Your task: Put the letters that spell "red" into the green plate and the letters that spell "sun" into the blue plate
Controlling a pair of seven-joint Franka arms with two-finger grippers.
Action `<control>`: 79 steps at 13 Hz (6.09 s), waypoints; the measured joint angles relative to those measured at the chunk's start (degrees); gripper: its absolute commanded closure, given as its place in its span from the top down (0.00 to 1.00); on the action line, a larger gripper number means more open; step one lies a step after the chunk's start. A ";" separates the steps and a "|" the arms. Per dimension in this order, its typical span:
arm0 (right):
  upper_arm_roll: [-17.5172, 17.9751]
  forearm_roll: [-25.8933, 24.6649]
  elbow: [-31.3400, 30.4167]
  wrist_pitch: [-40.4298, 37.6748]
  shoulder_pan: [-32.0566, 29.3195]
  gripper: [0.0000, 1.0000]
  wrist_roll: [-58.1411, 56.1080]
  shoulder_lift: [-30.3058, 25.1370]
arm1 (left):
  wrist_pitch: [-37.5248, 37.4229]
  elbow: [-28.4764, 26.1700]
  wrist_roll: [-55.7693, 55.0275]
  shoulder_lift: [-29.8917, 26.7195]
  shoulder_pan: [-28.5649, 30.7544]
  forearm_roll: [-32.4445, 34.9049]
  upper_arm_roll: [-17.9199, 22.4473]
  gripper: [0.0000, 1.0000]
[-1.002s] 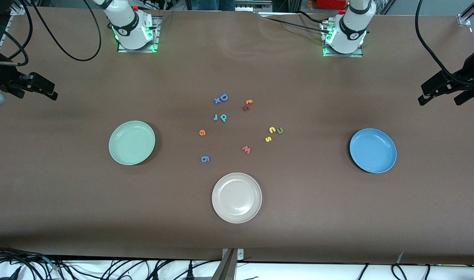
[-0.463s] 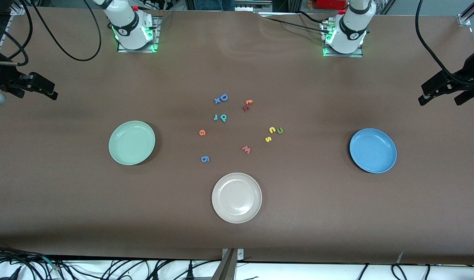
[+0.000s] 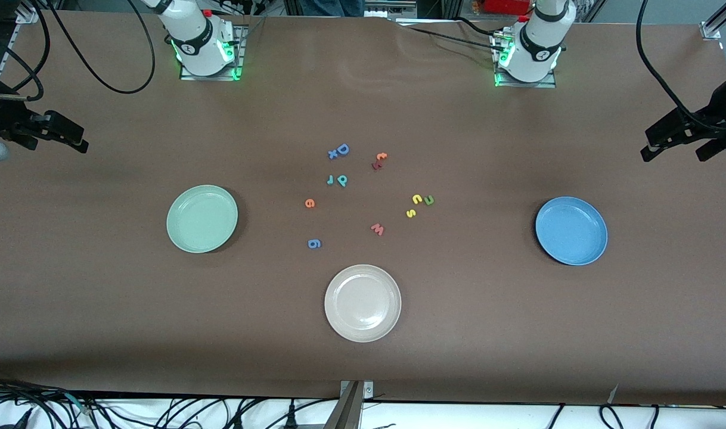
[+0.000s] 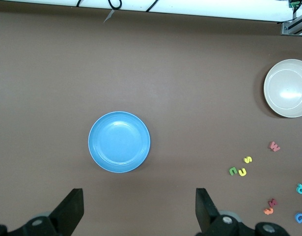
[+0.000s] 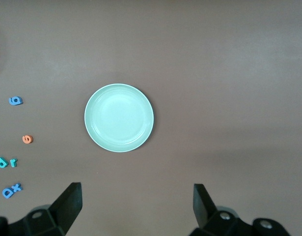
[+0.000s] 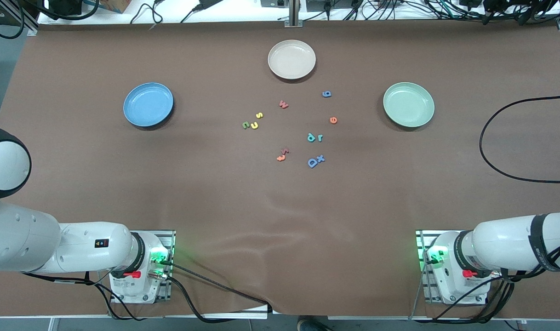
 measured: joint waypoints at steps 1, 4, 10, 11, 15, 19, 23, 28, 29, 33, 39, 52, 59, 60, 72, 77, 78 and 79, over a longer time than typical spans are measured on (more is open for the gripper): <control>-0.02 0.00 0.00 -0.01 0.00 1.00 0.00 0.00 | 0.00 0.00 0.00 0.00 0.00 0.00 -0.01 1.00; -0.08 0.00 0.00 -0.02 -0.01 1.00 0.00 0.00 | 0.00 0.00 0.00 0.00 0.00 0.00 -0.01 1.00; -0.12 0.00 0.00 -0.03 -0.03 1.00 0.00 0.00 | 0.00 0.00 0.00 0.00 -0.03 0.00 -0.11 1.00; -0.12 0.00 0.00 -0.03 -0.03 1.00 0.00 0.00 | 0.00 0.00 0.00 0.00 -0.03 0.00 -0.11 1.00; -0.13 0.00 0.00 -0.08 -0.04 1.00 0.00 0.00 | 0.00 0.00 0.00 0.00 -0.03 0.00 -0.11 1.00; -0.19 0.00 0.00 -0.10 -0.06 1.00 0.00 0.00 | 0.00 0.00 0.00 0.00 -0.03 0.00 -0.11 1.00; -0.19 0.00 0.00 -0.13 -0.06 1.00 0.00 0.00 | 0.00 0.00 0.00 0.00 -0.03 0.00 -0.09 1.00; -0.29 0.00 0.00 -0.50 -0.09 1.00 0.00 0.00 | 0.00 0.00 0.00 0.00 -0.25 0.00 -0.19 1.00; -0.49 0.00 0.00 -0.58 -0.12 1.00 0.00 0.00 | 0.00 0.00 0.00 0.00 -0.33 0.00 -0.20 1.00; -0.58 0.05 -0.47 -1.24 -0.32 1.00 0.02 0.35 | 0.00 0.00 0.00 0.00 -0.34 0.00 -0.18 1.00; 1.83 0.79 -1.37 0.03 5.40 1.00 6.22 6.01 | 0.00 0.00 0.00 0.00 -0.43 0.00 -0.20 1.00; 2.30 0.89 -1.85 14.47 24.84 1.00 26.73 21.25 | -0.01 -0.64 -0.28 1.31 -0.57 0.00 -0.02 1.00; 2.28 0.69 -9.18 36.53 33.77 0.84 42.47 28.70 | 7.89 -13.20 -0.33 2.25 -0.83 0.00 -3.13 1.00; 2.26 0.22 -11.90 40.55 34.07 0.74 42.63 29.06 | 8.75 -14.39 -0.33 2.39 -0.89 0.00 -3.63 1.00; 1.86 -3.39 -15.00 50.29 35.67 0.55 42.87 33.70 | 13.91 -16.37 -8.78 13.37 -2.49 0.00 -10.31 1.00; 1.59 -3.65 -15.01 52.48 35.69 0.48 42.87 35.22 | 16.23 -16.39 -24.28 14.08 -8.16 0.04 -12.69 1.00; 1.58 -3.76 -15.00 52.49 35.70 0.40 42.87 35.24 | 17.14 -16.61 -25.51 14.48 -8.50 0.05 -12.78 1.00; 1.54 -4.08 -15.01 52.49 35.72 0.31 42.88 35.27 | 19.02 -17.47 -26.92 15.15 -8.94 0.05 -12.83 0.99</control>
